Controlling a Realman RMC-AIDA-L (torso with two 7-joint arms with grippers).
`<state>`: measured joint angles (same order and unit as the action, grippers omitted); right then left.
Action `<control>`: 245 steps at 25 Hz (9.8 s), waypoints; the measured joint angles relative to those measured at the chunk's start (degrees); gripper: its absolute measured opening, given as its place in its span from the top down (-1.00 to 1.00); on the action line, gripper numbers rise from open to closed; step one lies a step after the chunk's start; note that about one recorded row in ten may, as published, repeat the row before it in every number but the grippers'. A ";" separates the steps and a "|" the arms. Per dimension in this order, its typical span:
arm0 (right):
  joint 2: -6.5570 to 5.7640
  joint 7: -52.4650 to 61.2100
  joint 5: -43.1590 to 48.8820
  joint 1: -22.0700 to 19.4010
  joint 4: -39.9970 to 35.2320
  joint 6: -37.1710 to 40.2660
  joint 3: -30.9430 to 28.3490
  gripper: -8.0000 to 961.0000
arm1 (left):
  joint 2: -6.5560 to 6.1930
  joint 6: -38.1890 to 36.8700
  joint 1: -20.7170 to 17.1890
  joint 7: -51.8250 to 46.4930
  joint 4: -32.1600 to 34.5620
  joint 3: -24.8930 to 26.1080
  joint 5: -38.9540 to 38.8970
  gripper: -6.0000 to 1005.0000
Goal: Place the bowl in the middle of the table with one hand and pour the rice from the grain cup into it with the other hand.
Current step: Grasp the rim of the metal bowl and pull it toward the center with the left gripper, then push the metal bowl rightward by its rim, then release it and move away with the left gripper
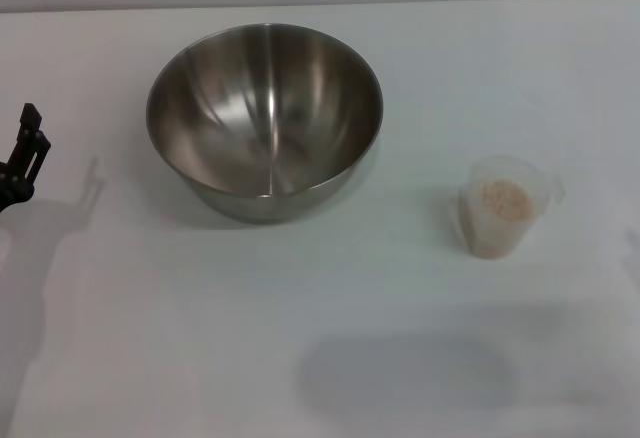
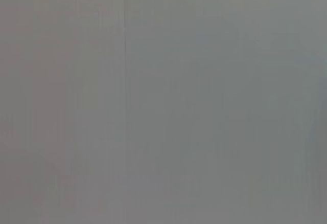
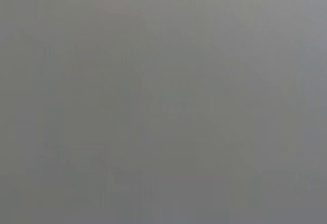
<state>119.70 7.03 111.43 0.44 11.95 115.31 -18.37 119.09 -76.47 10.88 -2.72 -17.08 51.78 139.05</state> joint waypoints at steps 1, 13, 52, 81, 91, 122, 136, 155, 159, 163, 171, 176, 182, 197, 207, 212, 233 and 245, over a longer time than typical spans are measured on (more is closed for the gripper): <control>0.00 0.00 0.00 0.00 0.00 0.00 0.00 -0.70 | 0.00 0.00 0.00 0.00 0.00 0.00 0.00 -0.60; -0.09 0.00 -0.35 0.25 0.01 -0.01 -0.08 -0.70 | -0.34 0.56 -0.49 -0.10 -3.81 -0.33 0.01 -0.60; -0.01 0.00 -2.88 -0.11 -0.80 -3.00 -0.70 -0.70 | -1.08 116.26 4.34 8.83 -74.66 34.12 12.67 -0.61; 0.00 0.00 -2.43 -0.26 -0.89 -3.09 -0.53 -0.70 | -0.70 118.05 6.48 15.41 -66.95 36.53 8.97 -0.61; 0.00 0.00 -2.35 -0.27 -0.93 -3.09 -0.53 -0.70 | -0.72 115.95 6.63 15.58 -64.17 36.29 8.97 -0.61; 0.00 0.00 -2.36 0.00 -0.78 -3.44 -0.53 -0.70 | -0.69 114.07 8.40 15.64 -56.65 34.77 9.03 -0.60; 0.00 0.00 -2.36 0.01 -0.71 -3.53 -0.53 -0.70 | -0.61 114.75 8.54 15.58 -57.26 33.30 8.99 -0.59; 0.00 0.00 -2.36 -0.09 -0.70 -3.54 -0.53 -0.70 | -0.62 116.46 7.60 15.28 -60.35 32.58 8.96 -0.47; 0.00 0.00 -2.36 -0.09 -0.70 -3.60 -0.53 -0.70 | -0.62 116.62 7.51 15.28 -60.35 32.54 8.96 -0.44; 0.00 0.00 -2.34 -0.09 -0.70 -3.68 -0.51 -0.70 | -0.62 116.77 7.49 15.42 -60.41 32.43 8.96 -0.41; 0.00 0.00 -2.27 0.00 -0.70 -3.70 -0.44 -0.70 | -0.62 116.77 7.58 15.54 -60.44 31.88 8.99 -0.36; 0.00 0.00 -2.27 0.00 -0.70 -3.72 -0.44 -0.70 | -0.62 116.56 7.73 15.55 -60.41 31.87 9.02 -0.33; 0.00 0.00 -2.27 0.00 -0.70 -3.65 -0.44 -0.70 | -0.63 116.24 8.03 15.55 -60.10 32.23 9.30 -0.22; 0.00 0.00 -2.27 -0.27 -0.70 -3.43 -0.44 -0.70 | -0.86 116.55 9.06 15.64 -58.50 32.42 9.26 0.72; 0.00 -0.05 -2.27 -0.27 -0.70 -3.27 -0.44 -0.70 | -0.83 117.98 8.20 15.73 -60.79 33.08 8.23 0.87; 0.00 -0.17 -2.27 -0.27 -0.73 -3.37 -0.44 -0.70 | -1.02 120.84 8.20 18.28 -61.01 36.35 3.07 0.89; 0.05 -0.31 -2.27 -0.27 -0.70 -3.63 -0.38 -0.70 | -1.02 137.31 9.24 26.93 -66.00 46.24 -5.18 0.89; 0.09 -0.50 -2.27 -0.29 -0.70 -3.29 -0.26 -0.70 | -0.88 140.91 6.62 29.88 -67.76 47.64 -9.22 0.87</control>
<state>119.80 6.53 109.15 0.15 11.25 112.02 -18.63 118.21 64.44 17.50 27.15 -84.84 99.42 129.83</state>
